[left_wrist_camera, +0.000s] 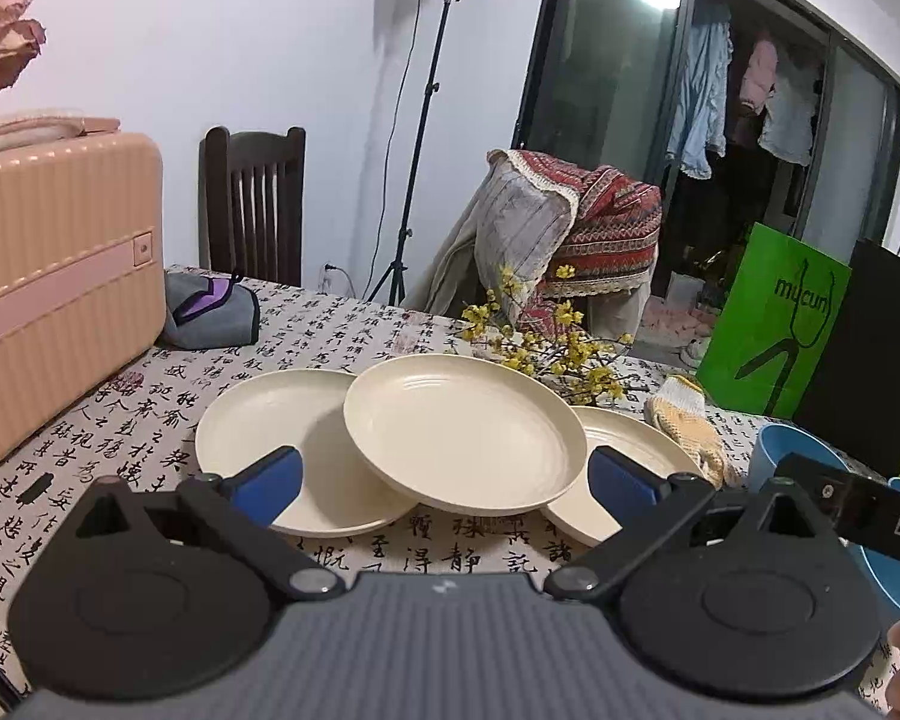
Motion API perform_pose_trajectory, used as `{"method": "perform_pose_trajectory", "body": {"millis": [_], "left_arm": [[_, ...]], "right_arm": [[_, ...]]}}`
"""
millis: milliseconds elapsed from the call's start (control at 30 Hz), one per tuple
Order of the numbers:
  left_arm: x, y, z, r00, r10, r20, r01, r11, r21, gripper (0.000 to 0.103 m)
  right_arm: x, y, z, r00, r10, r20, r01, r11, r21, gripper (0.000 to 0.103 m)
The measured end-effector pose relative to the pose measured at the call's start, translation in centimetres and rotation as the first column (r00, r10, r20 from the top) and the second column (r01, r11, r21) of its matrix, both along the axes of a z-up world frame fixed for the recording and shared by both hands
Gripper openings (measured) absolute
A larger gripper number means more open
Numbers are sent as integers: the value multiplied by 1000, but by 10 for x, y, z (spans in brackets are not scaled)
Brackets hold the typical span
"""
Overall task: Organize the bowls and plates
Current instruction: 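Move both grippers forward toward the cream plates, then lower both open grippers to the rim of the top cream plate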
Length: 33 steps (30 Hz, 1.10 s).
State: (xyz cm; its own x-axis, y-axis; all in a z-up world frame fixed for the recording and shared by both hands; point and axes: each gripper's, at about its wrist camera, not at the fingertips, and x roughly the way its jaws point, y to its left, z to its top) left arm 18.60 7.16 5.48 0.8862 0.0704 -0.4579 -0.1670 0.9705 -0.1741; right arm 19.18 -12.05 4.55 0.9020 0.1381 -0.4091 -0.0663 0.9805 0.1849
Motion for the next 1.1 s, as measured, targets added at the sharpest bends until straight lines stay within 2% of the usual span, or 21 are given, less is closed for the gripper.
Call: {"method": "perform_pose_trajectory", "body": {"millis": [533,900,1100], "left_arm": [[43,-2,3,999,42,-24,-42,998,-36,103],[79,7,-2,995,84,-50,-86,996,-26,103],[98,15,-3,992,109,-68,-111,994,-25,103]], "right_arm": [[37,-6,12,1000,-26,0,26,1000,3,103],[77,-5,6,999,-35,-36,34,999,-31,103],[96,0,-1,998,-4,-62,4,1000,-9,103]]}}
